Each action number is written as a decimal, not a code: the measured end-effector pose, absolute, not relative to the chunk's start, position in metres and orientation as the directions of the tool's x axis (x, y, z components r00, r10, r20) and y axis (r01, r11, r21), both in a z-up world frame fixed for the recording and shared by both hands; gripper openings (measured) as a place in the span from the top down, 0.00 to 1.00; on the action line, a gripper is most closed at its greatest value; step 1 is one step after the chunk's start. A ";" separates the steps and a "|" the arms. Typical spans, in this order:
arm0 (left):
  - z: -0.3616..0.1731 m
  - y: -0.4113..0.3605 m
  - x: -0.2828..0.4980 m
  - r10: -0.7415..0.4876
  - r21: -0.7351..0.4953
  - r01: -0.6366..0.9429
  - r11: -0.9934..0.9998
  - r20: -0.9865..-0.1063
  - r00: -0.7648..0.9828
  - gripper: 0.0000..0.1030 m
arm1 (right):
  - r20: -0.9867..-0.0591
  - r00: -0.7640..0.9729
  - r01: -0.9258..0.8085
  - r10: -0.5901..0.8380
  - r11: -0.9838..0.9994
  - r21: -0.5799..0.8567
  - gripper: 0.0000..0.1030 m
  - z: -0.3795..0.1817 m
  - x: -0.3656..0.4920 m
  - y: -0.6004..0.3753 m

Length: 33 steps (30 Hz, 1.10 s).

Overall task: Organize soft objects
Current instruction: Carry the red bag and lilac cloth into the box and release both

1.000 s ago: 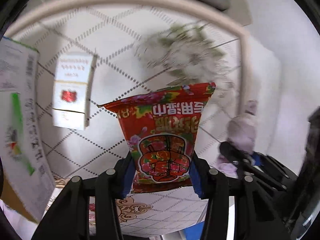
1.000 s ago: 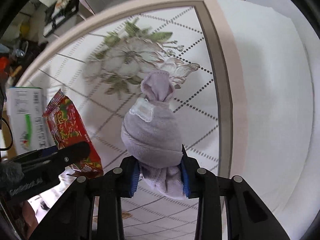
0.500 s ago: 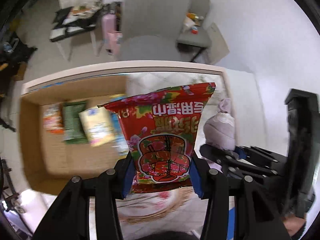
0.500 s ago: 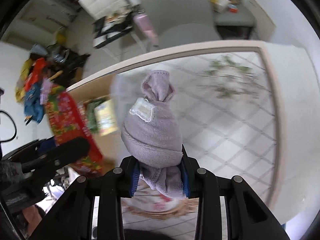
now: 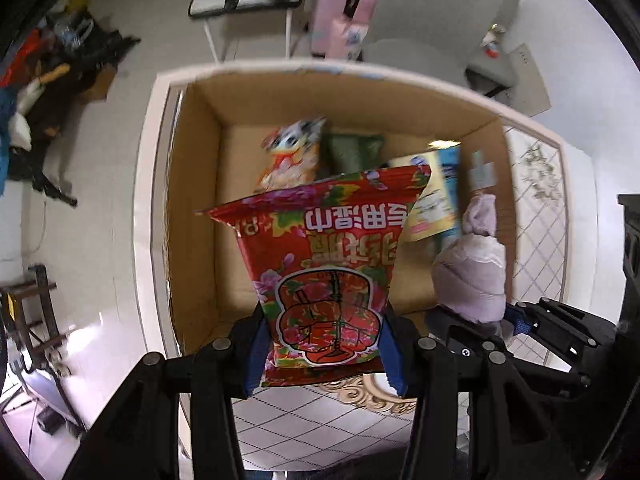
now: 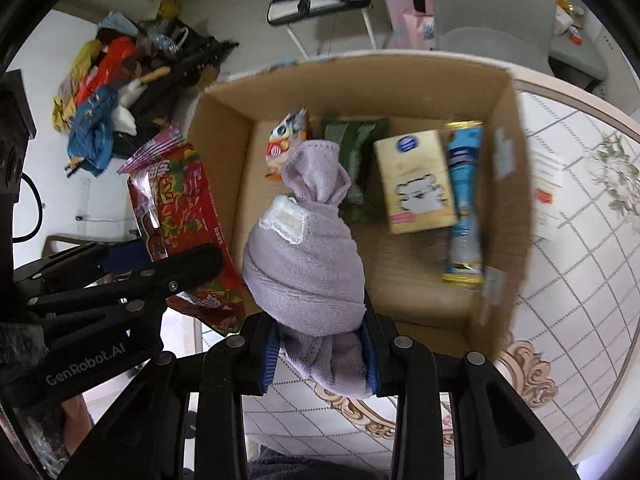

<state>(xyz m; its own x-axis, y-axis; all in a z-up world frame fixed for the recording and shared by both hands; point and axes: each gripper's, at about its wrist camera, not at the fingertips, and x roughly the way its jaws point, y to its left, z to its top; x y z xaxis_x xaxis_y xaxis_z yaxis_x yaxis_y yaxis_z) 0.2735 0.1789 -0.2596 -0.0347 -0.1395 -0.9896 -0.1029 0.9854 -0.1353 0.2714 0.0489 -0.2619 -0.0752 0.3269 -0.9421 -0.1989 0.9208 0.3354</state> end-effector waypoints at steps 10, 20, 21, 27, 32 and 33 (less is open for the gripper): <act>-0.323 0.201 0.279 -0.191 -0.173 -0.109 0.979 -0.964 -0.185 0.57 | -0.950 -0.156 -0.205 0.270 0.932 0.298 0.65 -0.324 0.279 0.082; -0.313 0.209 0.280 -0.152 -0.135 -0.115 0.984 -0.976 -0.158 0.56 | -0.946 -0.173 -0.187 0.275 0.934 0.305 0.20 -0.339 0.283 0.083; -0.311 0.210 0.279 -0.146 -0.128 -0.117 0.985 -0.977 -0.155 0.56 | -0.951 -0.166 -0.193 0.260 0.938 0.290 0.20 -0.336 0.285 0.082; -0.298 0.212 0.269 -0.148 -0.133 -0.129 0.983 -0.983 -0.109 0.51 | -0.969 -0.128 -0.190 0.211 0.954 0.233 0.19 -0.324 0.284 0.074; -0.277 0.217 0.260 -0.114 -0.108 -0.134 0.985 -0.993 -0.042 0.46 | -0.979 -0.102 -0.189 0.178 0.963 0.194 0.18 -0.310 0.275 0.064; -0.272 0.218 0.258 -0.105 -0.100 -0.132 0.986 -0.994 -0.026 0.40 | -0.981 -0.095 -0.190 0.169 0.964 0.184 0.18 -0.305 0.272 0.062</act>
